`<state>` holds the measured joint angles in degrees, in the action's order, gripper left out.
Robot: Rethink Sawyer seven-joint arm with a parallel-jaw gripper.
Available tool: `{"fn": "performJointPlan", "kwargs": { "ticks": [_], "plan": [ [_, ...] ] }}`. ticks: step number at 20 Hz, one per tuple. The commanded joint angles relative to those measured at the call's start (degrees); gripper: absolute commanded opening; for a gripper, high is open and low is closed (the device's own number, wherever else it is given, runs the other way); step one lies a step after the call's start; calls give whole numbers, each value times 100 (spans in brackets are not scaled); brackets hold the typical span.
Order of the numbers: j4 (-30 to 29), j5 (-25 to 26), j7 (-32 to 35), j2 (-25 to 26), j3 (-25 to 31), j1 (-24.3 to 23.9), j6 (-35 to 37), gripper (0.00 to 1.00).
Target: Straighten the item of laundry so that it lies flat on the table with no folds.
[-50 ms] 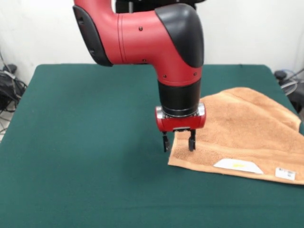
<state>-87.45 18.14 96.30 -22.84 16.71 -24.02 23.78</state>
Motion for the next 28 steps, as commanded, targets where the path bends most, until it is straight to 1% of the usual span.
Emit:
{"fn": "performJointPlan", "kwargs": {
  "ticks": [1, 9, 18, 20, 22, 28],
  "plan": [
    [3, 352, 514, 154, -294, 156, -416, 100],
    [-77, 310, 492, 126, -267, 141, -377, 100],
    [9, 321, 433, 215, -229, 106, -390, 100],
    [51, 326, 408, 152, -303, 157, -225, 100],
    [92, 330, 323, 198, -262, 120, -158, 100],
    [55, 307, 322, 375, -164, 23, -293, 100]
  ]
}}
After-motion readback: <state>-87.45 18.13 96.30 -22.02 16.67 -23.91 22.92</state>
